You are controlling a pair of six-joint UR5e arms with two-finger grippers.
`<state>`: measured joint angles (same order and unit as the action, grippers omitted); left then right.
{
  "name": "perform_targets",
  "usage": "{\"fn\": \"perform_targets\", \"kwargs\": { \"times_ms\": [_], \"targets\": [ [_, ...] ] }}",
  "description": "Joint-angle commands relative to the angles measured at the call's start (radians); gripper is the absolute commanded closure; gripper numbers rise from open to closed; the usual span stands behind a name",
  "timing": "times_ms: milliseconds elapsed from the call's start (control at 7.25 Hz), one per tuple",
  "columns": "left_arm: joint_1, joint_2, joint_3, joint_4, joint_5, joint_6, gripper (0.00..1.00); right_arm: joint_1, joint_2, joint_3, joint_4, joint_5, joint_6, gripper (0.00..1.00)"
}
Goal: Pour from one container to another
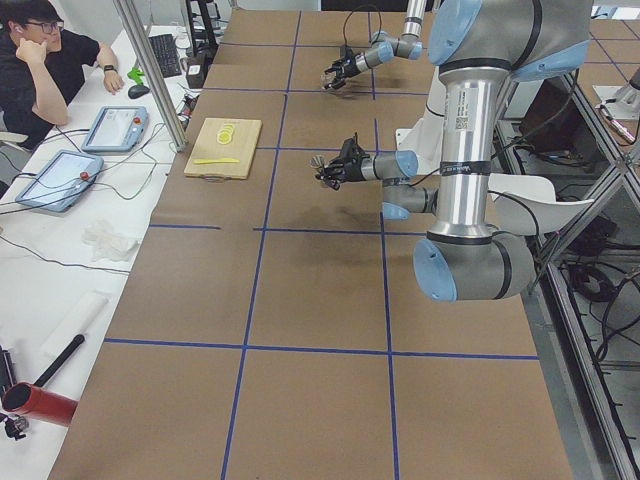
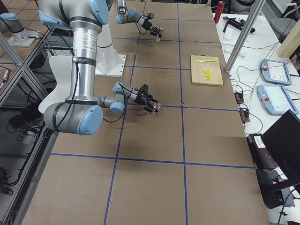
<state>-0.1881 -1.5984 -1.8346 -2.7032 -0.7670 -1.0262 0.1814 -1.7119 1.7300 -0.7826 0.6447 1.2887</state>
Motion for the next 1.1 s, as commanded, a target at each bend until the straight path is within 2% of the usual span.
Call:
{"fn": "perform_targets", "kwargs": {
  "times_ms": [0, 138, 276, 552, 690, 828, 966],
  "targets": [
    [-0.001, 0.000, 0.000, 0.000, 0.000, 0.000, 1.00, 0.006, 0.006, -0.013, 0.011, 0.001, -0.003, 0.00],
    [-0.001, 0.000, 0.000, 0.000, 0.000, 0.000, 1.00, 0.006, 0.006, -0.013, 0.011, 0.004, -0.003, 0.02],
    [-0.001, 0.000, 0.000, -0.001, 0.000, 0.000, 1.00, 0.006, 0.008, -0.013, 0.011, 0.004, -0.002, 0.09],
    [-0.004, 0.000, 0.000, 0.000, 0.000, 0.000, 1.00, 0.006, 0.008, -0.015, 0.016, 0.004, -0.002, 0.17],
    [-0.004, 0.000, 0.000, 0.000, 0.000, -0.002, 1.00, 0.006, 0.008, -0.013, 0.017, 0.007, -0.002, 0.30],
    [-0.004, 0.000, 0.000, 0.000, 0.000, -0.002, 1.00, 0.007, 0.006, -0.013, 0.019, 0.022, -0.003, 0.50],
    [-0.004, -0.003, 0.000, 0.000, 0.000, -0.002, 1.00, 0.012, 0.003, -0.013, 0.025, 0.048, -0.014, 0.75]
  ]
}}
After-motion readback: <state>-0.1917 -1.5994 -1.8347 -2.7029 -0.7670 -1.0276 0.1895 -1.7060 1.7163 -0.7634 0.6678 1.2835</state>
